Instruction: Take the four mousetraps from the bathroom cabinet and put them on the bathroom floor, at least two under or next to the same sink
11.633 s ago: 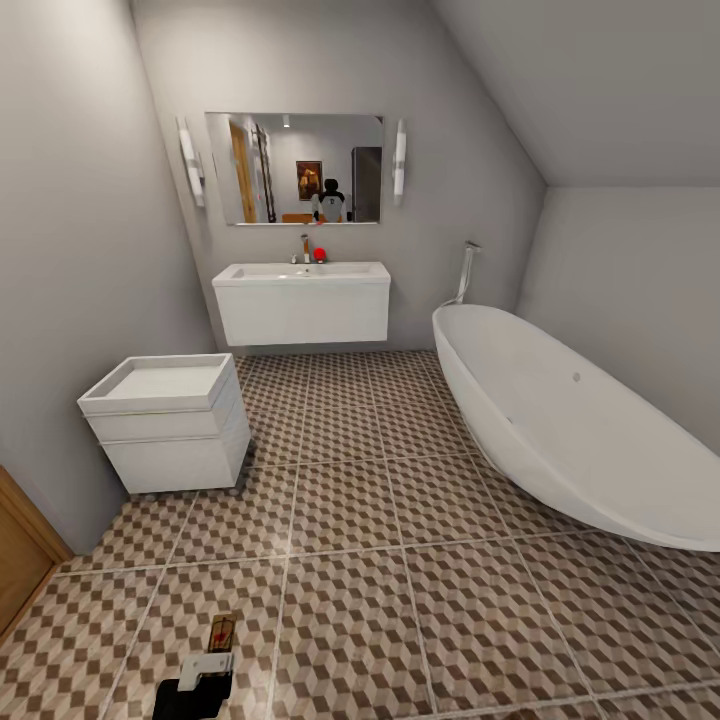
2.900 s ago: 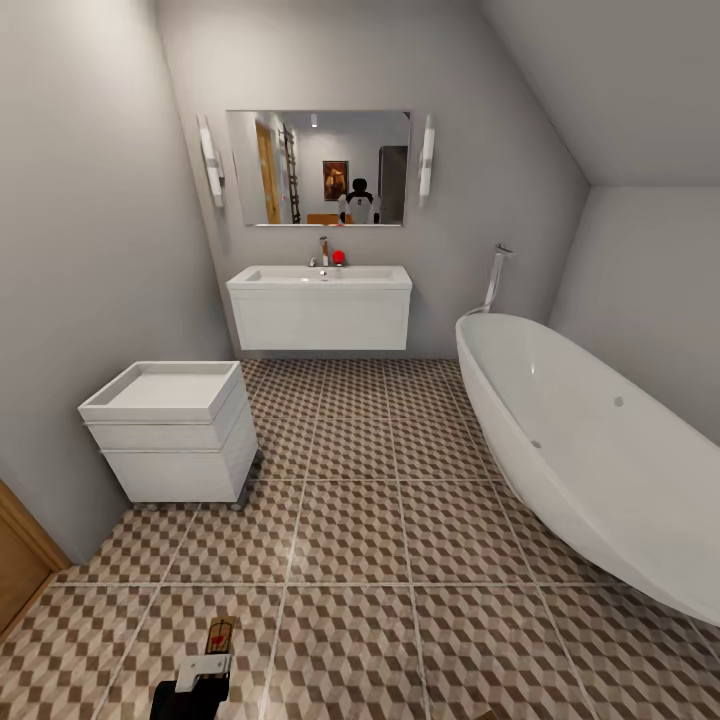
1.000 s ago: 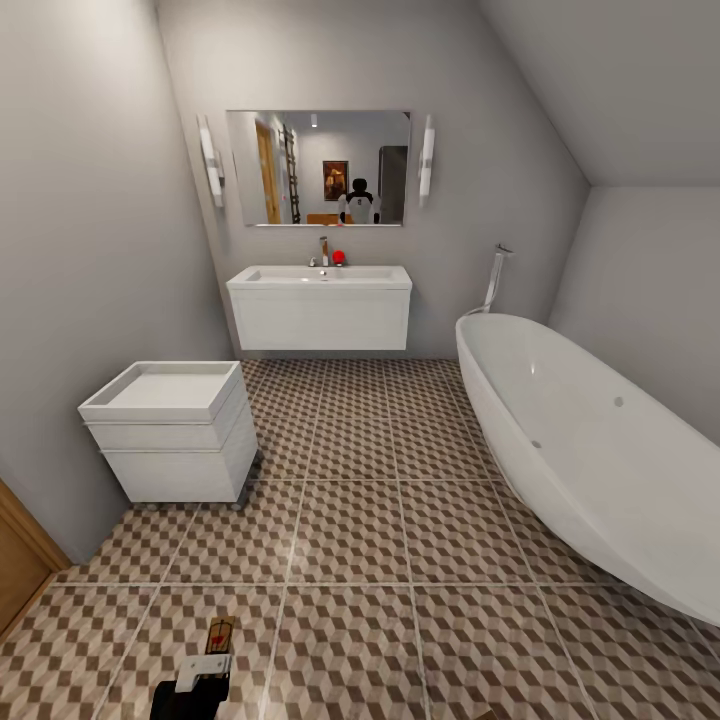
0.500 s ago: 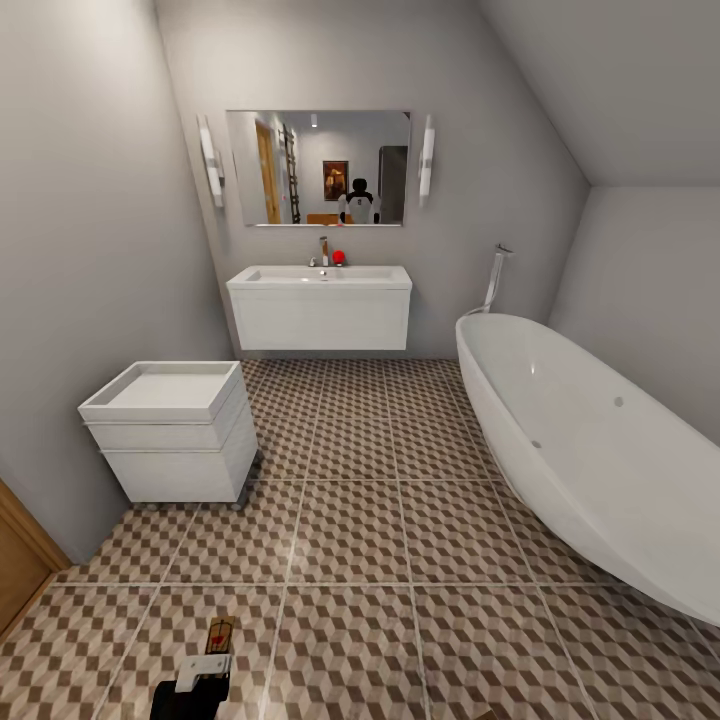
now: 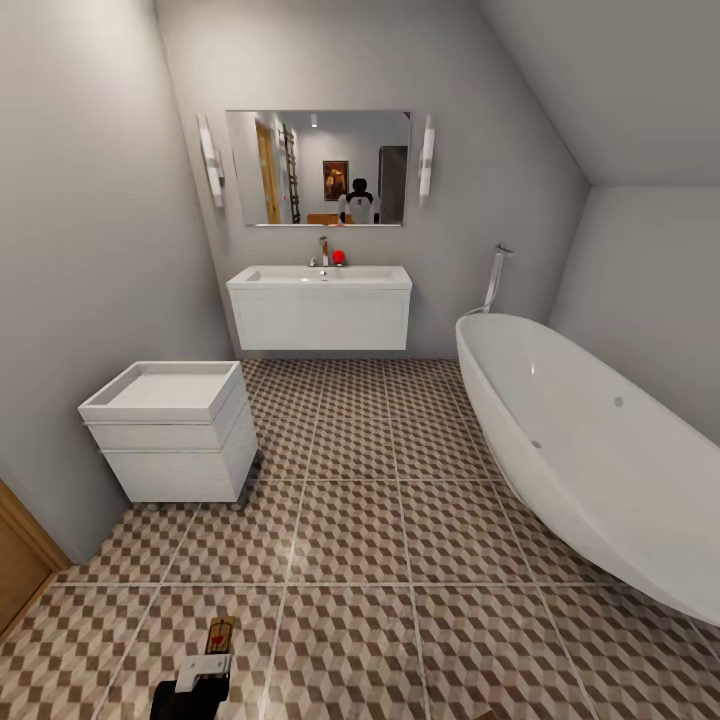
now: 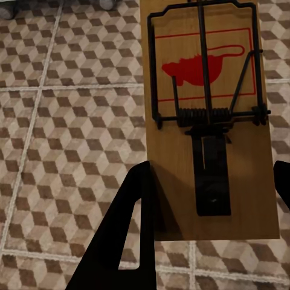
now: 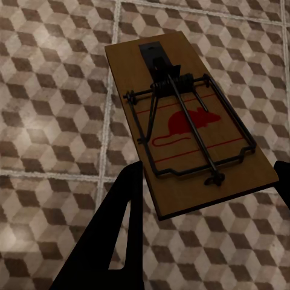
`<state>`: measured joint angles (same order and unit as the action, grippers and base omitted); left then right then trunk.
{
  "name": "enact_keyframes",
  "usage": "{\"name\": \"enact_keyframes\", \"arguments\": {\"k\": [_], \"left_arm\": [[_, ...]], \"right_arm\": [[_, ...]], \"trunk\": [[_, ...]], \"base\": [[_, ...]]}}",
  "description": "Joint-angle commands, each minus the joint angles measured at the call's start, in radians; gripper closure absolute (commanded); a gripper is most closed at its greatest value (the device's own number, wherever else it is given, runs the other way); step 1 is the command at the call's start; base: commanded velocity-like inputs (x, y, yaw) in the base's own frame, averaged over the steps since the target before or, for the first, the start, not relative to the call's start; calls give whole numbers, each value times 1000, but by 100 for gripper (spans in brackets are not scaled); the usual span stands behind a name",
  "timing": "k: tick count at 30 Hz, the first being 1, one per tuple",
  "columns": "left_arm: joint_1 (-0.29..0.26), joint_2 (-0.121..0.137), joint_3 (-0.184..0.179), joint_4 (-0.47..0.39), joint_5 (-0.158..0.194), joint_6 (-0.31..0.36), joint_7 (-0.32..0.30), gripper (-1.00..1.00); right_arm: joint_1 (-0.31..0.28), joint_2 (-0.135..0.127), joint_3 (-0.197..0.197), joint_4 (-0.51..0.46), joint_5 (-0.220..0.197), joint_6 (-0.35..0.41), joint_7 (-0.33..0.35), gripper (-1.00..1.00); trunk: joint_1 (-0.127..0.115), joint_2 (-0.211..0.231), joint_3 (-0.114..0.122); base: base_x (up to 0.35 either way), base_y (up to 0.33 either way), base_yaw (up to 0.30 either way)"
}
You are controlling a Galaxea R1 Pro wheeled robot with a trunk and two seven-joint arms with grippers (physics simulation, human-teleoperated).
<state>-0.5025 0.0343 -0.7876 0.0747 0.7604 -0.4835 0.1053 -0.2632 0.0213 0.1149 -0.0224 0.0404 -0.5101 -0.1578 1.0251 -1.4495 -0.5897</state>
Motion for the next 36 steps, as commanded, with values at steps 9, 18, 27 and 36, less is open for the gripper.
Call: {"name": "enact_keyframes", "arguments": {"k": [9, 18, 27, 36], "left_arm": [[-1, -1, -5, 2, -6, -3, 8, 100], [-1, -1, -5, 2, -6, -3, 8, 100], [-1, -1, -5, 2, -6, -3, 8, 100], [-1, -1, -5, 2, -6, -3, 8, 100]], "right_arm": [[-1, 0, 8, 1, 3, -1, -9, 100], [-1, 0, 8, 1, 3, -1, -9, 100], [-1, 0, 8, 1, 3, -1, -9, 100], [-1, 0, 8, 1, 3, -1, -9, 100]], "trunk": [[0, 0, -1], [0, 0, -1], [0, 0, -1], [0, 0, -1]], "base": [[0, 0, 0], [0, 0, 0], [0, 0, 0], [0, 0, 0]]}}
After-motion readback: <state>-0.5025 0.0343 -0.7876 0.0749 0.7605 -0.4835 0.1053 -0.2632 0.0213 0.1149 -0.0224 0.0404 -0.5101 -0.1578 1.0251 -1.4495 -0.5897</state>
